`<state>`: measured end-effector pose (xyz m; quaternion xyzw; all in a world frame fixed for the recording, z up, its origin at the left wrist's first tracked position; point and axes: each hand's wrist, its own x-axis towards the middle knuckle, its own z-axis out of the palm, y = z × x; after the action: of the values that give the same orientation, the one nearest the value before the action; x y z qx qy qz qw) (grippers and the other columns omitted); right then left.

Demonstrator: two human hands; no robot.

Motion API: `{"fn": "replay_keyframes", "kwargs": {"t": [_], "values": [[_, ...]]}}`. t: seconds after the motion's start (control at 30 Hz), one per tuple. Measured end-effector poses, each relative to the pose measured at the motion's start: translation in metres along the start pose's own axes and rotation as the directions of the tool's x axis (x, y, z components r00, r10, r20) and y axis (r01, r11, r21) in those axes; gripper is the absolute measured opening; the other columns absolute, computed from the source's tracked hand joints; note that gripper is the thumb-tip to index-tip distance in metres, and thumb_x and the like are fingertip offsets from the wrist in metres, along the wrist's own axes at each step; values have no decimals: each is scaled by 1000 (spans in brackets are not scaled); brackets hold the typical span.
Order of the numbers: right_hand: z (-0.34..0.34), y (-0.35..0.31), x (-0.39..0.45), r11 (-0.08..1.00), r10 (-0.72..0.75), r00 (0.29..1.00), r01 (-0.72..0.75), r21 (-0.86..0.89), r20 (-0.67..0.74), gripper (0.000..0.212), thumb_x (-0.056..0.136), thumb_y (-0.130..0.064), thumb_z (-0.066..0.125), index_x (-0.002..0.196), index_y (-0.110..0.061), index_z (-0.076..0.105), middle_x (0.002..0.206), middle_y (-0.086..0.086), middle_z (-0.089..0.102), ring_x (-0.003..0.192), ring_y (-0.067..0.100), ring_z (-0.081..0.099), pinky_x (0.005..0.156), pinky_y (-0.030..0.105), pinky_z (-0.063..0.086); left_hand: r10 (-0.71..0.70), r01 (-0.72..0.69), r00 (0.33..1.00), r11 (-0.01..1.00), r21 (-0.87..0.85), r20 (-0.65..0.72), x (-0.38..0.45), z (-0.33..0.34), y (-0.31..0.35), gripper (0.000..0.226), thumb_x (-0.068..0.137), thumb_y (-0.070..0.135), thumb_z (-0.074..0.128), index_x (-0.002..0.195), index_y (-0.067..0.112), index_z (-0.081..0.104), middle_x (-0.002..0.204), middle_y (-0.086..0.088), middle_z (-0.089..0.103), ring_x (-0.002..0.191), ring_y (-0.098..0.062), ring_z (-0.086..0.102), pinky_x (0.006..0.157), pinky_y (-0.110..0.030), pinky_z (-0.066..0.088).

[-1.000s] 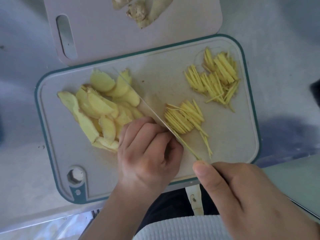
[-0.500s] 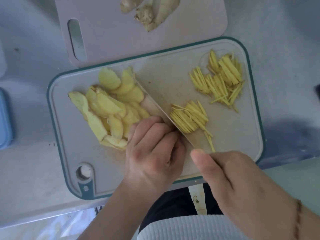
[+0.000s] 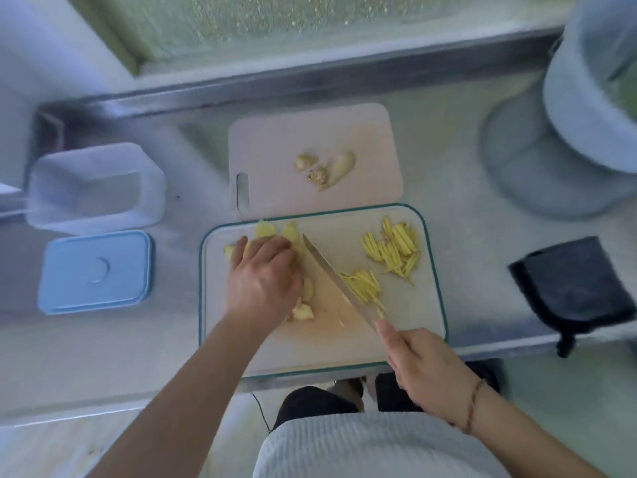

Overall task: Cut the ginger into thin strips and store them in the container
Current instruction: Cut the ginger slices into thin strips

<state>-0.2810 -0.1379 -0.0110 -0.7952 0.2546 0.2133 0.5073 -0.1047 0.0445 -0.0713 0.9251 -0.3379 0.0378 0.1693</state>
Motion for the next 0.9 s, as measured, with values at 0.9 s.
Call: {"fn": "replay_keyframes", "kwargs": {"t": [0.9], "values": [[-94, -8, 33, 955, 210, 923, -264, 134, 324, 59, 86, -73, 37, 61, -20, 33, 50, 0, 25, 40, 14, 18, 41, 22, 18, -52, 31, 988, 989, -143, -146, -13, -17, 25, 28, 82, 23, 55, 95, 12, 78, 106, -5, 73, 106, -30, 63, 87, -48, 55]]}}
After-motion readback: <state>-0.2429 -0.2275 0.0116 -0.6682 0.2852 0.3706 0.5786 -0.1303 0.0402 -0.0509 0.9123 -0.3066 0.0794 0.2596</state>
